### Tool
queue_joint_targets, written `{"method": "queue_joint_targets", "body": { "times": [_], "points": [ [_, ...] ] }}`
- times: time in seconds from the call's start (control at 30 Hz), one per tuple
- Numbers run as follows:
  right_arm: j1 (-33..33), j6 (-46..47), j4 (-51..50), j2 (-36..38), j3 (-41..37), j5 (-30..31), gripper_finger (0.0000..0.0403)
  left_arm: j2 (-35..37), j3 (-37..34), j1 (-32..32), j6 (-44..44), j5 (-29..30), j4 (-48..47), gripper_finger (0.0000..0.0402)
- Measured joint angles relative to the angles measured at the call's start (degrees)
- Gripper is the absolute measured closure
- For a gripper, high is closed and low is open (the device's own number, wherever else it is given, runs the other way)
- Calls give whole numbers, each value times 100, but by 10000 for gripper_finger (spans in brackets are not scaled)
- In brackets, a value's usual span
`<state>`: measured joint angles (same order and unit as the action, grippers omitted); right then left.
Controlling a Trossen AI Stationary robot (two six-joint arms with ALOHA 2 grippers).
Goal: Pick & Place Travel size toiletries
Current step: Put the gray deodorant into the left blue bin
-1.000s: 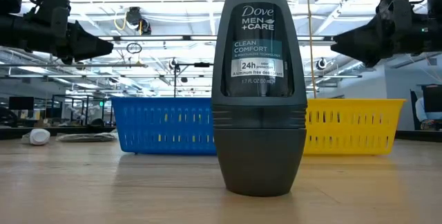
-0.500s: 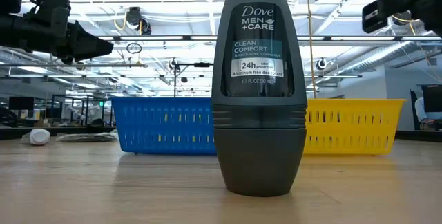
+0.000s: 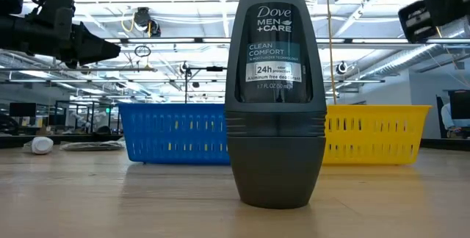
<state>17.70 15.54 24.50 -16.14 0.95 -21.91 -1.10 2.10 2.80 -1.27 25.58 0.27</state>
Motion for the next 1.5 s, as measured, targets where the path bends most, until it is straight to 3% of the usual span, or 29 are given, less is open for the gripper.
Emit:
{"method": "queue_joint_targets", "body": {
  "times": [0.2,0.4,0.6,0.83,1.1,1.37,1.5],
  "points": [
    [601,38,78,-824,0,1018,206,0,-2,1,1,0,0,270],
    [1028,403,92,-1492,0,1177,206,-1,0,0,2,0,-2,270],
    [1398,368,104,-1849,0,1841,206,0,-2,1,3,-2,0,270],
    [1716,355,254,-2053,0,1935,206,0,1,-1,1,0,0,270],
    [2031,330,276,-2334,0,2631,206,0,0,1,1,-2,0,270],
    [2283,349,688,-2714,0,2645,206,-1,0,-1,1,-2,0,270],
    [2369,408,770,-2920,0,2983,206,0,-1,1,1,-2,0,270]
  ]
}}
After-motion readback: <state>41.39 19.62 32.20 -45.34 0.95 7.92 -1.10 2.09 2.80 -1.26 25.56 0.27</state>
